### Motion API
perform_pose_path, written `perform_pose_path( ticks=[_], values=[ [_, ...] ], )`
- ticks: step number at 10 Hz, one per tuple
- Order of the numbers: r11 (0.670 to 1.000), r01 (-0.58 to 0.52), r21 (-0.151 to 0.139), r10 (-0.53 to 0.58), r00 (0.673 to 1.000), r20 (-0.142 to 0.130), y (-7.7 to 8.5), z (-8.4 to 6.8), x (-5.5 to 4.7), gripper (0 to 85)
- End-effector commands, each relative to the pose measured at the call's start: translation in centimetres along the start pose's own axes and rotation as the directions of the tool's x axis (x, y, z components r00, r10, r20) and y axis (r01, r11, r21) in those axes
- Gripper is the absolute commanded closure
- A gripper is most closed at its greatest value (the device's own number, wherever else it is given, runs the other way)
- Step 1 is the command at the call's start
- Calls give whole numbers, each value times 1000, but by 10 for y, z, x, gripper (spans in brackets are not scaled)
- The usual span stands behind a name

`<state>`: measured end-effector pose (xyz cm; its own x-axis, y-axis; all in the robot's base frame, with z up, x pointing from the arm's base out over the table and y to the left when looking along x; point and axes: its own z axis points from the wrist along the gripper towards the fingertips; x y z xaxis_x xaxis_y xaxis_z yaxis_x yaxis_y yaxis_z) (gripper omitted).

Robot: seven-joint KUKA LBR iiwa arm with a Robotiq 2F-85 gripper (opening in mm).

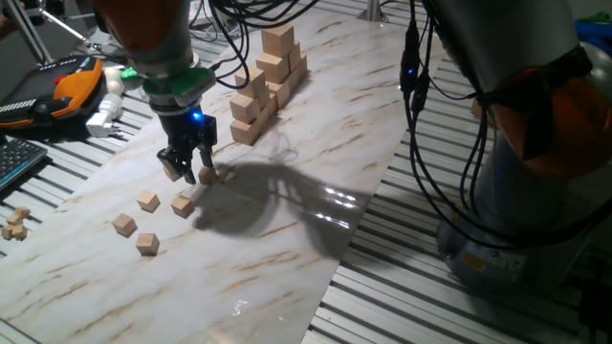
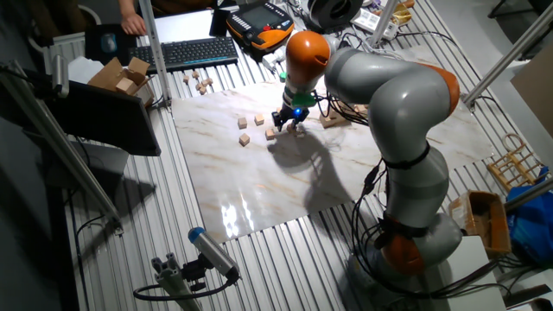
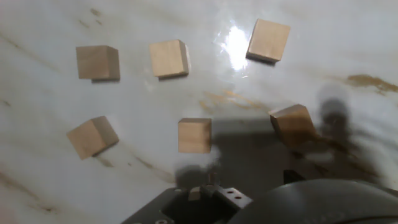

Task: Stack the blocks into a pyramid shape

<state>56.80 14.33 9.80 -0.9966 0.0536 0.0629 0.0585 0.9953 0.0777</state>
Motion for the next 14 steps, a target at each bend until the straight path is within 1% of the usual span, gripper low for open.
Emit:
perform_pose_path(
  ticks=[1, 2, 3, 4, 5, 6, 7, 8, 9, 10, 11, 12, 13, 14],
  values=[
    [1000, 4, -3, -4, 1000, 3, 0, 0, 0, 340],
    [1000, 4, -2, -4, 1000, 3, -1, -5, 1, 340],
    [1000, 7, -3, -7, 1000, -6, -2, -7, 1, 170],
    [1000, 8, -17, -9, 1000, -24, -2, -7, 1, 170],
    [1000, -16, -23, 15, 999, -31, -2, -7, 1, 170],
    [999, -43, 3, 43, 999, -30, -2, -7, 1, 170],
    [997, -81, -2, 81, 997, -17, -2, -7, 1, 170],
    [995, -95, -12, 95, 996, -1, -2, -7, 1, 170],
    [993, -108, -53, 108, 994, 8, -2, -7, 1, 170],
    [990, -121, -66, 121, 993, 7, 3, -5, 1, 170],
    [989, -137, -52, 138, 990, 17, 16, -2, -1, 170],
    [985, -167, -52, 168, 986, 15, 36, 4, -3, 170],
    [980, -199, -34, 200, 979, 31, 55, 10, -2, 170],
    [973, -227, -35, 228, 973, 33, 71, 14, 0, 170]
  ],
)
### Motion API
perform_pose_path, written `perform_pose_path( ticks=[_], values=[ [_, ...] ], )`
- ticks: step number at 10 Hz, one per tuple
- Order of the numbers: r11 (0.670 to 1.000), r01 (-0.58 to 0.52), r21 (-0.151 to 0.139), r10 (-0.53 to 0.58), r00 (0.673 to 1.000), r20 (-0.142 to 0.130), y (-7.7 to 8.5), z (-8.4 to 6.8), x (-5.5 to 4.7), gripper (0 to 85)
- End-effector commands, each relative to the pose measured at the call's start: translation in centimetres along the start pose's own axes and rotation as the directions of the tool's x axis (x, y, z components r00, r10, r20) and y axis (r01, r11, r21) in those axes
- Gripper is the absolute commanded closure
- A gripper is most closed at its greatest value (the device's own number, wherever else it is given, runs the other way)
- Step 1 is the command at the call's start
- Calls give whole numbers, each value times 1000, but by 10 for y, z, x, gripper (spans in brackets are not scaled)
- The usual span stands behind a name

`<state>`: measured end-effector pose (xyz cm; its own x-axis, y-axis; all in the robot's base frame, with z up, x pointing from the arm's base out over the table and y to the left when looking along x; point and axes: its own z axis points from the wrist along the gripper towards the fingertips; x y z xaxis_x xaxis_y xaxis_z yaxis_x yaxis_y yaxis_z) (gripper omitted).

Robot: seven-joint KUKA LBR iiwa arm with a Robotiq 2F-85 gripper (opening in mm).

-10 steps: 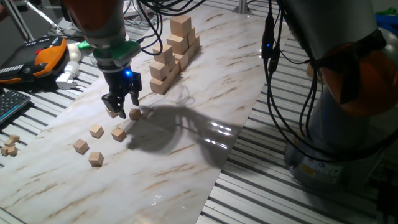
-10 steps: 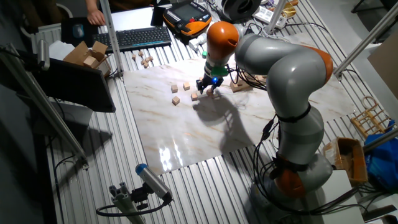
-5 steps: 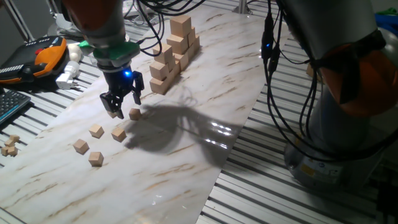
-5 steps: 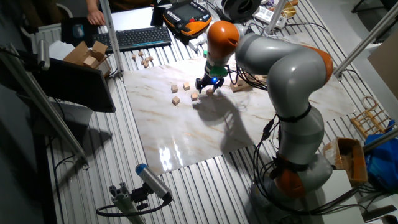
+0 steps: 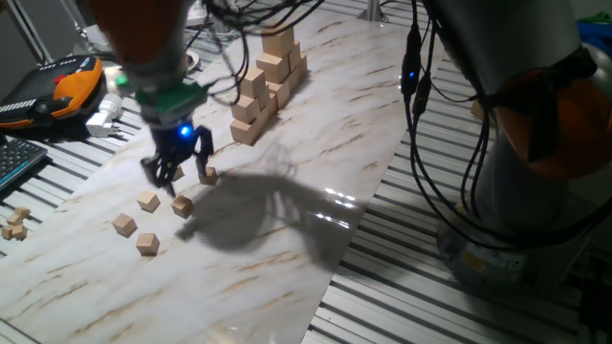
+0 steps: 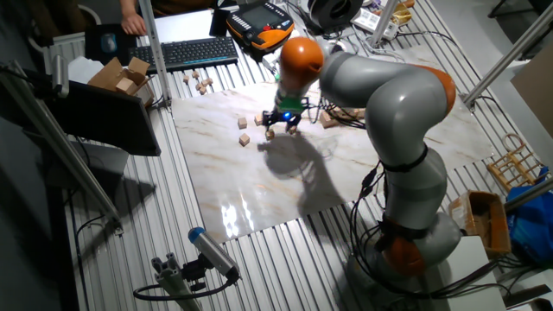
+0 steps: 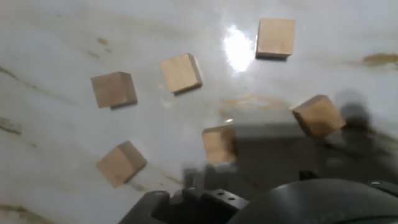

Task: Stack the blocks into a pyramid shape

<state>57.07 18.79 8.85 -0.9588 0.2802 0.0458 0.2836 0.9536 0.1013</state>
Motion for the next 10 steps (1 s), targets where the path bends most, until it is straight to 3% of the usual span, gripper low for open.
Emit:
perform_pose_path(
  ticks=[1, 2, 3, 4, 5, 6, 8, 9, 10],
  values=[
    [1000, -6, -15, 6, 1000, 0, 34, 8, 12, 170],
    [1000, 8, -22, -8, 1000, 3, 41, 15, 15, 170],
    [999, 35, -7, -35, 999, 8, 44, 19, 14, 170],
    [999, 54, 4, -53, 999, -5, 44, 19, 13, 170],
    [998, 60, -17, -60, 998, -23, 42, 18, 12, 170],
    [998, 60, -16, -61, 998, -31, 41, 18, 12, 170],
    [996, 92, 0, -92, 995, -25, 40, 18, 12, 170],
    [989, 150, 2, -150, 988, -35, 40, 18, 12, 170],
    [972, 235, 13, -234, 970, -67, 40, 18, 12, 170]
  ],
)
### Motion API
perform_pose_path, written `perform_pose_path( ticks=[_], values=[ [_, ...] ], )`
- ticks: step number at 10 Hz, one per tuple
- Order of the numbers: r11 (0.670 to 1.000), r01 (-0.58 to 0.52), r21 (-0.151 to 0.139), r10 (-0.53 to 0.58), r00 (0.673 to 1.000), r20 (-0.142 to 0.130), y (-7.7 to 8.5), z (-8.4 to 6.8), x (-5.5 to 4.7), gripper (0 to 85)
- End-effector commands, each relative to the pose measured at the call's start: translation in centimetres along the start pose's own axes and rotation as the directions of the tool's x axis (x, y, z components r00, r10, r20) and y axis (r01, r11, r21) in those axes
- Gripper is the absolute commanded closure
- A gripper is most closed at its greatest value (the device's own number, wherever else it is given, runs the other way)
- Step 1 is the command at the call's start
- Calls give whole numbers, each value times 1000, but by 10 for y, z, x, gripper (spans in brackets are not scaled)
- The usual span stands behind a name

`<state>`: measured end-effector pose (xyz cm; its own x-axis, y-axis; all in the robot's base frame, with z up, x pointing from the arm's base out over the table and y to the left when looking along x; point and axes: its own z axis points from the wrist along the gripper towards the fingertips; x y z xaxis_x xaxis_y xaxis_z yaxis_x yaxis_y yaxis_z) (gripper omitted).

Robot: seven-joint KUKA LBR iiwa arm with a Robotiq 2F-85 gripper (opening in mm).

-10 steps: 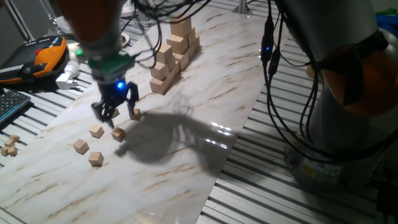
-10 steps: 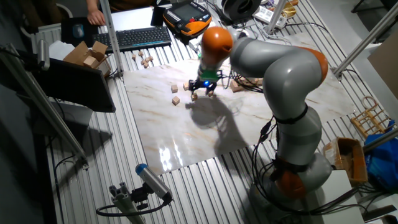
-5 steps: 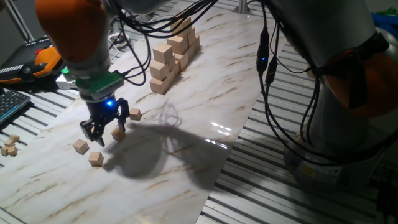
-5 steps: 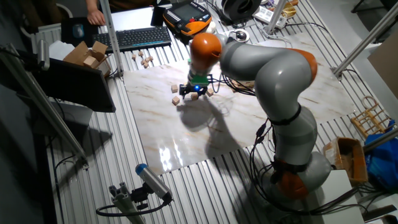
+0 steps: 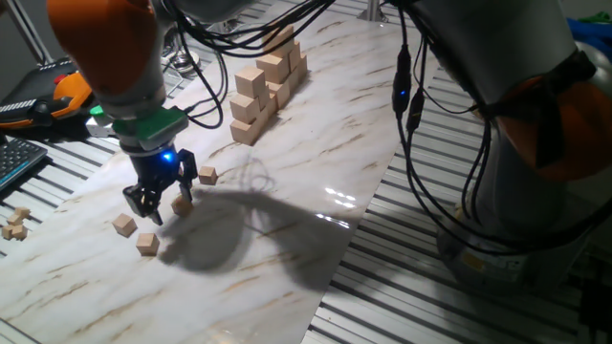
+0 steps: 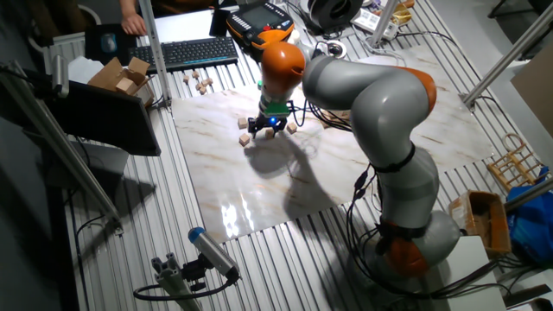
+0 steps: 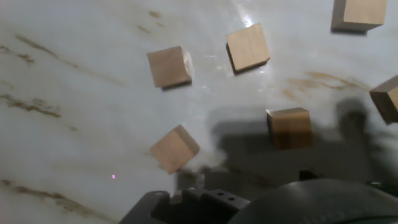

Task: Stack the blocks into a pyramid shape

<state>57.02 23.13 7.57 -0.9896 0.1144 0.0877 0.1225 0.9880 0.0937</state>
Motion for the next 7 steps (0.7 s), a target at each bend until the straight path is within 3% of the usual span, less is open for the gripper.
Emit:
perform_pose_path(
  ticks=[1, 2, 3, 4, 5, 6, 7],
  values=[
    [994, 108, 31, -107, 994, -9, 1, 0, 0, 170],
    [992, 109, 71, -111, 994, 23, 1, 0, 0, 170],
    [992, 87, 89, -93, 993, 68, 1, 0, 0, 170],
    [992, 99, 75, -105, 991, 84, 1, 0, 0, 170],
    [994, 103, 32, -105, 992, 68, 1, 0, 0, 170],
    [997, 80, 12, -80, 996, 41, 1, 0, 0, 170],
    [997, 73, 18, -74, 996, 57, 1, 0, 0, 170]
  ],
)
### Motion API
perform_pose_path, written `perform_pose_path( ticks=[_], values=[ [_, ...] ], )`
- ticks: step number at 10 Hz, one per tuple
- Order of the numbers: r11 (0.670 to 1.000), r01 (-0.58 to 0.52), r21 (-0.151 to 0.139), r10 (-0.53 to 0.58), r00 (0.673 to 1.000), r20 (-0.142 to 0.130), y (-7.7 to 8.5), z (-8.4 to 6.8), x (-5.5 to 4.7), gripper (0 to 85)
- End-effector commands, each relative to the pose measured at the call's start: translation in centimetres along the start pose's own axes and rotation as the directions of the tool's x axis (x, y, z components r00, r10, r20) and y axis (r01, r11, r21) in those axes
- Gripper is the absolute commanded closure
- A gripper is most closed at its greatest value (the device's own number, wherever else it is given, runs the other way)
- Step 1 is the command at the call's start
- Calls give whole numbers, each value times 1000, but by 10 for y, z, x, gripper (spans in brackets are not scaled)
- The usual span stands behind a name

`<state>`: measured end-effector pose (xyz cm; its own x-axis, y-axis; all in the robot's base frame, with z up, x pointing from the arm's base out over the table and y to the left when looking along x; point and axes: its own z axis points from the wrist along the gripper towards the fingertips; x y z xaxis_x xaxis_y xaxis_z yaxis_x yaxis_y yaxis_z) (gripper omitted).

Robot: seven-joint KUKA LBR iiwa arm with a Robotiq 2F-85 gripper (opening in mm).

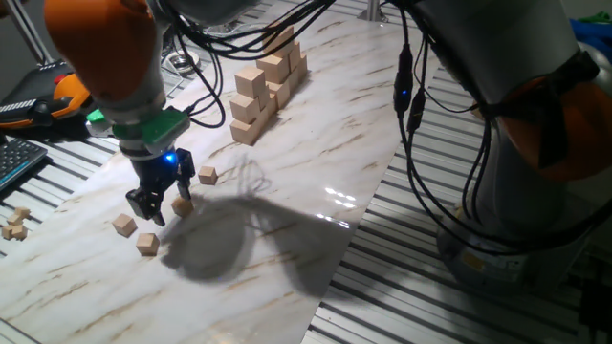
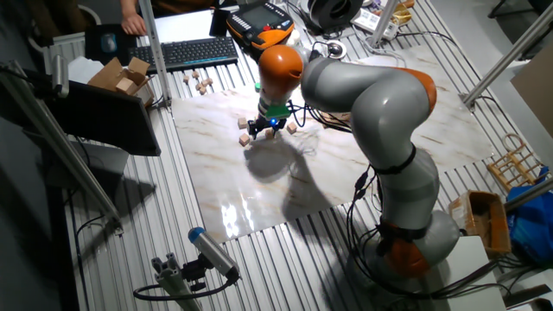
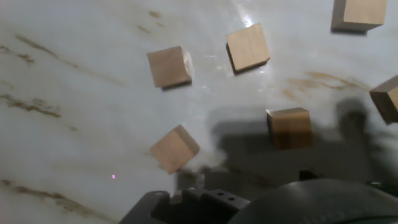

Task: Stack the blocks into a pyramid shape

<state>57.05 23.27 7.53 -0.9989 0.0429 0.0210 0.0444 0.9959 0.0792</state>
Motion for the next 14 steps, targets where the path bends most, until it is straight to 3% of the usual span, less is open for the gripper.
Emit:
perform_pose_path(
  ticks=[1, 3, 5, 6, 7, 8, 9, 11, 14],
  values=[
    [1000, 7, 9, -7, 1000, 13, 12, 1, -7, 170],
    [1000, 28, 3, -28, 999, 16, 41, -5, -23, 170],
    [996, 88, 5, -88, 996, 11, 60, -7, -31, 170],
    [993, 110, 33, -111, 994, 11, 69, -4, -31, 170],
    [993, 110, 38, -111, 994, 17, 79, 3, -30, 170],
    [989, 126, 74, -129, 991, 32, 86, 9, -30, 170],
    [984, 148, 94, -153, 987, 45, 90, 14, -34, 170],
    [982, 168, 91, -173, 984, 48, 86, 18, -43, 170],
    [975, 204, 93, -209, 977, 43, 76, 24, -44, 170]
  ],
)
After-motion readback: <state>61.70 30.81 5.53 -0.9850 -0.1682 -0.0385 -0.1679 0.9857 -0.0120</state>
